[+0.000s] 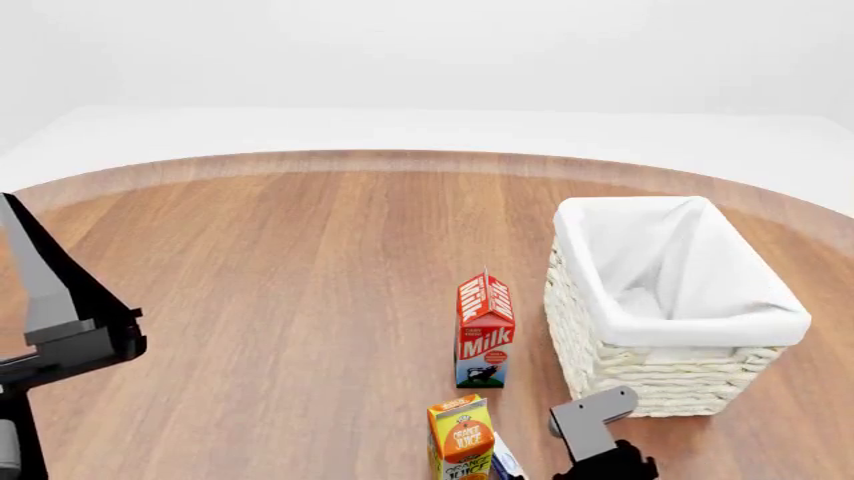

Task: Pick up the cream cheese box and the butter, and put them in the basket.

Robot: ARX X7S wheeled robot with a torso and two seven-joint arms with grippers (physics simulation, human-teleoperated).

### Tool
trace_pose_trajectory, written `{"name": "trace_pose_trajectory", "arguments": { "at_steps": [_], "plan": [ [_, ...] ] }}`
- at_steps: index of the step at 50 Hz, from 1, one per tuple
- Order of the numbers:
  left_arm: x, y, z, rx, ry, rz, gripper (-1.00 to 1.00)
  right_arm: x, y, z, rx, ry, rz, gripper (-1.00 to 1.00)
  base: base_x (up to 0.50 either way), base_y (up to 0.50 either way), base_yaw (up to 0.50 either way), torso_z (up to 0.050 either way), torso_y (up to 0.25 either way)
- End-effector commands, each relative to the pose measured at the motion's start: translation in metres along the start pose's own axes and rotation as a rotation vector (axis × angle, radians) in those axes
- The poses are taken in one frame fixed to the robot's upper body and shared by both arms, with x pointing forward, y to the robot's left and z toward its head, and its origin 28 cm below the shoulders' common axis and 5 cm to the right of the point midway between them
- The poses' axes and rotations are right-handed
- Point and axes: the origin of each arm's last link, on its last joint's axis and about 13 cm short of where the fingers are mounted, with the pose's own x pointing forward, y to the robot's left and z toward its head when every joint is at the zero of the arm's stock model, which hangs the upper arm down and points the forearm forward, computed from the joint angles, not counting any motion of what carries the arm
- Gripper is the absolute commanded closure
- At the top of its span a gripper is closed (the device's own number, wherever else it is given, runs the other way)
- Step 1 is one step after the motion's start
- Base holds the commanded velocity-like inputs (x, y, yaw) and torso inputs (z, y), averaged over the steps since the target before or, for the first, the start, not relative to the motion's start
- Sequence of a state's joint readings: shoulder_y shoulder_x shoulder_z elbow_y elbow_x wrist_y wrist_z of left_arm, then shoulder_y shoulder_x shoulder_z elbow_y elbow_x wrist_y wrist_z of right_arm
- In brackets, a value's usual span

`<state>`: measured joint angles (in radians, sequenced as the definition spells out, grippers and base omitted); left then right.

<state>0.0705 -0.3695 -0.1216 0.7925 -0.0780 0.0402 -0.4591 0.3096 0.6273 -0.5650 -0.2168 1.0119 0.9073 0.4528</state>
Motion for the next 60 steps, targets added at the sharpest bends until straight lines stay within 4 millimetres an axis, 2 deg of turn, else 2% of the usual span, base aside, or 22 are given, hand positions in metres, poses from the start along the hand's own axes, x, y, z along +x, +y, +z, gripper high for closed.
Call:
{"name": "trace_pose_trajectory", "arguments": {
  "at_steps": [1,60],
  "plan": [
    [0.0,0.002,0.0,0.015,-0.015,0.001,-1.0,0.009,0.003,0.001,-0.011,-0.006,0.008,-1.0,0.0,0.0,0.0,0.0,0.0],
    [-0.002,0.002,-0.004,0.01,-0.001,0.0,-1.0,0.034,0.012,-0.01,-0.054,0.055,0.024,-1.0,0.0,0.0,0.0,0.0,0.0]
  ]
}}
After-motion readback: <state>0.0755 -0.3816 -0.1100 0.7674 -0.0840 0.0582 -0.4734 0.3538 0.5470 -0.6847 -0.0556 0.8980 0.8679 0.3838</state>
